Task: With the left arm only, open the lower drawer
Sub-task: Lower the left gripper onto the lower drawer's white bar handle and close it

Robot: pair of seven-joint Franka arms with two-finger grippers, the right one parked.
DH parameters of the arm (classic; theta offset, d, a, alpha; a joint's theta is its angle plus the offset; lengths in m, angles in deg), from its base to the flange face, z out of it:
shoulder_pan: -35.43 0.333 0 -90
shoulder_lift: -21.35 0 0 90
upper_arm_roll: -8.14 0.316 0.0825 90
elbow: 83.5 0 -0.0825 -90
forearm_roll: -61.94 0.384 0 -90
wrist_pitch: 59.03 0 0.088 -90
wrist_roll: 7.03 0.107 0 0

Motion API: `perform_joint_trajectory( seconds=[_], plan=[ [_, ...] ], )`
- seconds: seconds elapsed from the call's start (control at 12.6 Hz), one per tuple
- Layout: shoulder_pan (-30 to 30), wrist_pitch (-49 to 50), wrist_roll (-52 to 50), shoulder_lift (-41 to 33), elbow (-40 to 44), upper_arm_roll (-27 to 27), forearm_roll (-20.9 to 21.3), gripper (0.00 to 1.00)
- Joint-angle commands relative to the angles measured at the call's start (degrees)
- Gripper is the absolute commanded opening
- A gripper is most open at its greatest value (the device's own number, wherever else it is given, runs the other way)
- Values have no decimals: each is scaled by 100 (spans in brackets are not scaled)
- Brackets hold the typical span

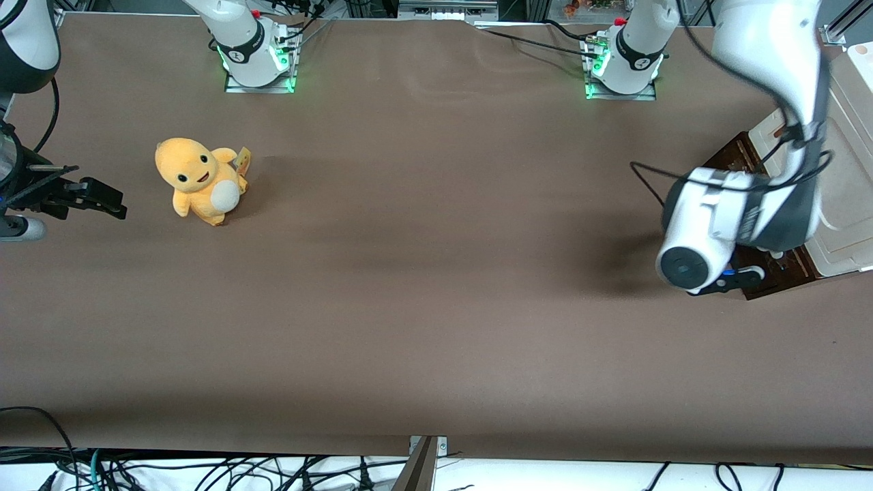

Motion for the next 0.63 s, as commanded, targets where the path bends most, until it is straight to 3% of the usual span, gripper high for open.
perform_joint_trajectory(
  seconds=[0.0,0.48,0.55],
  plan=[
    [-59,225,-630,342,-302,42,753,100],
    [-50,656,-773,871,-478,42,1783,100],
    [-41,683,-720,897,-487,42,1888,82]
  ],
)
